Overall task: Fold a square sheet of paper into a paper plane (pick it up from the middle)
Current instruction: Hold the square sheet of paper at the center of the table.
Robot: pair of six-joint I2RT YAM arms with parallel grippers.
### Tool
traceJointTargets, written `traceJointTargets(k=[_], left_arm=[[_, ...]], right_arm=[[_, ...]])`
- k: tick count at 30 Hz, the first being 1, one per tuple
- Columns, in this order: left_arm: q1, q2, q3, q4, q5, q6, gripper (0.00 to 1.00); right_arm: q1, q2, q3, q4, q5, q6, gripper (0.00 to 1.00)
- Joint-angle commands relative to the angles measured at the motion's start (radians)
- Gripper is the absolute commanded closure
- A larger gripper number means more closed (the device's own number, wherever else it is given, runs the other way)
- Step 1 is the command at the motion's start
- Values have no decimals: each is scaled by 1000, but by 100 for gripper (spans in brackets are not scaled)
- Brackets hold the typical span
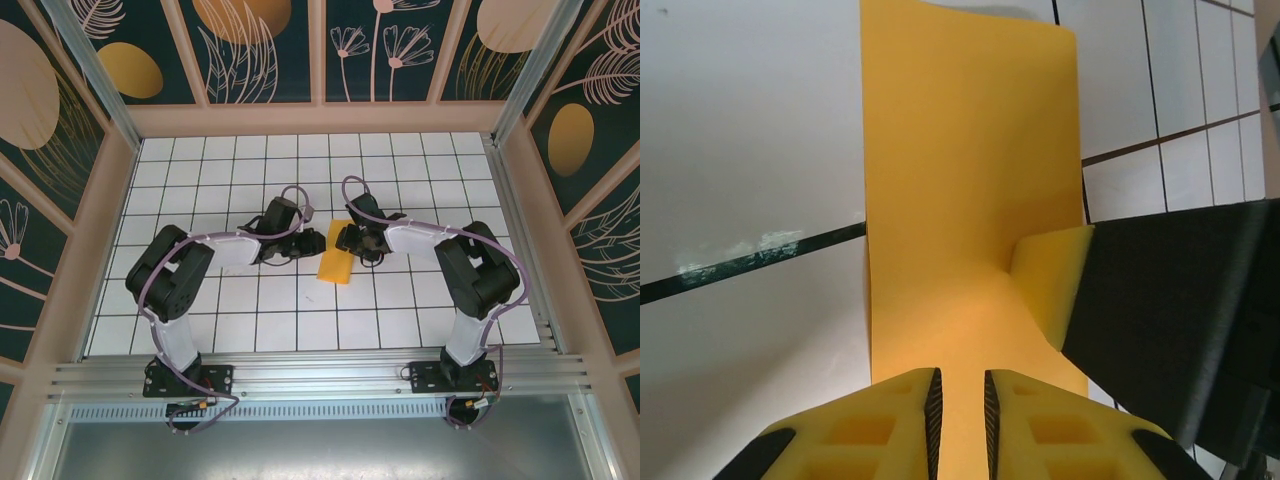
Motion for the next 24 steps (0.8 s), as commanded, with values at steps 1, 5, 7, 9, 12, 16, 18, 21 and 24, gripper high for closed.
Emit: traceJointTargets(k=[1,5,7,9,12,16,18,21,24], left_arm=[[-7,30,54,-32,-3,15,80],[-13,55,79,-39,6,18,82],[-14,66,91,-54,-2,22,83],[-15,73,95,-62,-8,23,83],[-17,87,98,-63,-10,21,83],[-21,105,107,-66,-10,19,83],[-24,110,112,-71,-12,22,83],[-28,115,121,-83,-17,27,83],[-31,126,139,-114,-38,40,85]], right_arm=[[-2,47,-23,-33,26,3,43],[-3,46,-26,-31,24,4,43],[-3,46,-24,-32,24,4,43],[-2,45,-25,-33,23,4,43],[-3,46,-25,-31,22,4,43],[-2,49,-27,-30,23,6,43],[-1,50,-29,-27,23,8,43],[-1,51,-29,-28,21,9,43],[-2,53,-26,-27,19,7,43]])
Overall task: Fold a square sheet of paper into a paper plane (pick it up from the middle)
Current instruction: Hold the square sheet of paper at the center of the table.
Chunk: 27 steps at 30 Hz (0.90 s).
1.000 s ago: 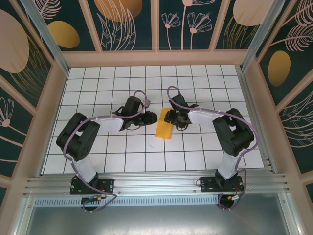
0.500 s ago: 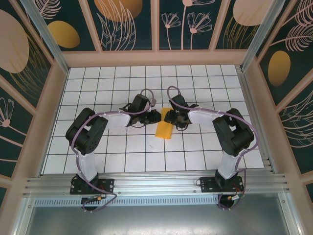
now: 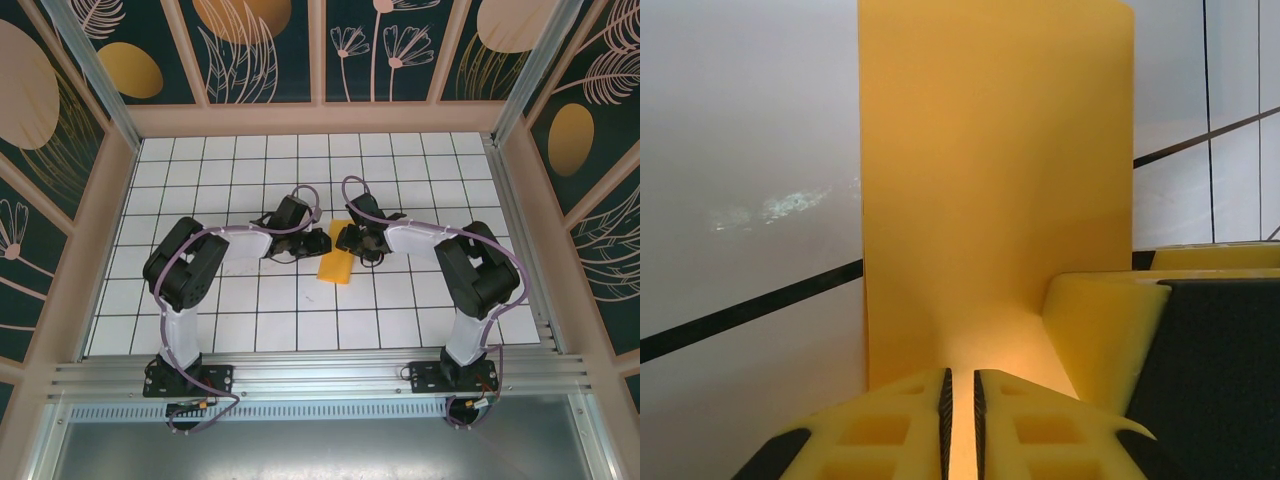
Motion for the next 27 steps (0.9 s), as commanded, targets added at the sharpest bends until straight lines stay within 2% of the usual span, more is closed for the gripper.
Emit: traceJointTargets(k=[1,17,24,27], left_arm=[[-9,28,43,-59,-36,36,85],[-23,68,57,-200,-165,86,86],[-23,69,53,-198,-159,87,86],[-24,70,53,-197,-157,87,86]], right_arm=[[-1,52,-26,-29,19,6,43],[-1,36,-1,-45,20,-1,43],[-20,-83,23,-46,12,-18,40],[-32,-140,-11,-12,-30,-19,42]])
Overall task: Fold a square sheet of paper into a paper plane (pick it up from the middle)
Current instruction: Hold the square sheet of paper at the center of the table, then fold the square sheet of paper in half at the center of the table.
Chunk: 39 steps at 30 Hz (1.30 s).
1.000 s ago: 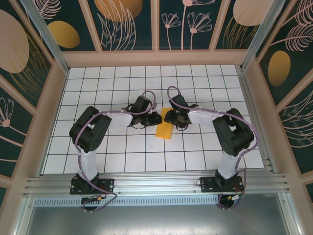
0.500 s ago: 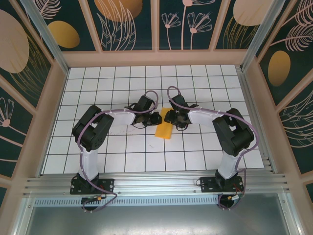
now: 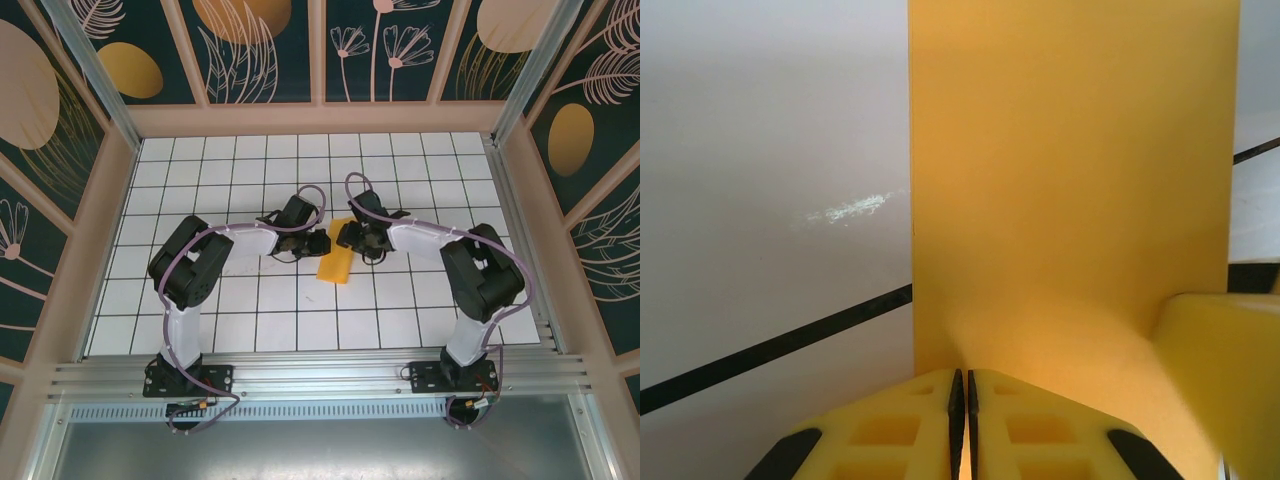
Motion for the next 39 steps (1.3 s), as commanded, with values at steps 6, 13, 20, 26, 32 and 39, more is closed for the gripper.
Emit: traceJointTargets(k=[6,13,20,26,32,39], left_arm=[[-5,45,-3,-93,-36,24,86],[-4,52,-2,-94,-34,29,86],[-5,56,-3,-97,-34,30,86],[-4,64,-3,-103,-41,33,87],[-5,64,-3,-112,-47,39,88],[-4,65,0,-111,-45,39,88]], right_arm=[[-14,-116,-80,145,-180,-16,67],[-22,-39,-91,186,-214,-12,74],[-26,7,-145,219,-209,-7,74],[-26,42,-191,232,-199,-4,73],[-27,1,-189,214,-197,-10,71],[-27,-111,-182,226,-276,-31,71]])
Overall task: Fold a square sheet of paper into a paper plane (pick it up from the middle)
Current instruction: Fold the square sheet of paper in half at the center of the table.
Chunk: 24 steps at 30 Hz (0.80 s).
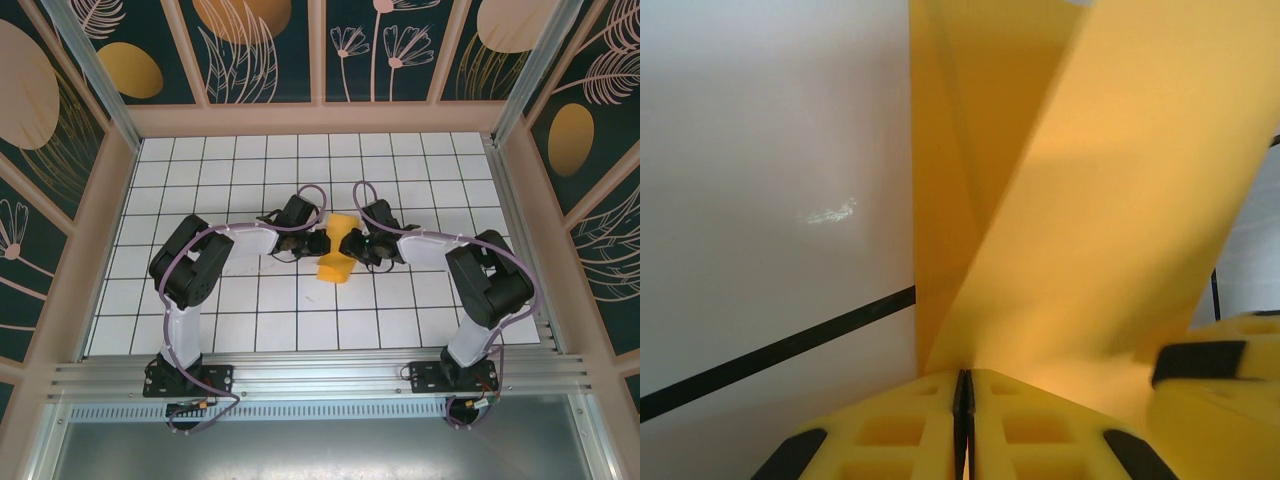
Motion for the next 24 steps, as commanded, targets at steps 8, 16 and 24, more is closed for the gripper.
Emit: traceJointTargets(k=[8,16,24], left_arm=[[-4,61,-10,-98,-44,20,88],[-5,62,-15,-101,-47,25,89],[-5,58,-18,-101,-49,26,89]], right_arm=[[19,-22,-90,40,-51,27,75],[13,1,-149,85,-47,26,74],[24,-125,-132,66,-98,17,74]])
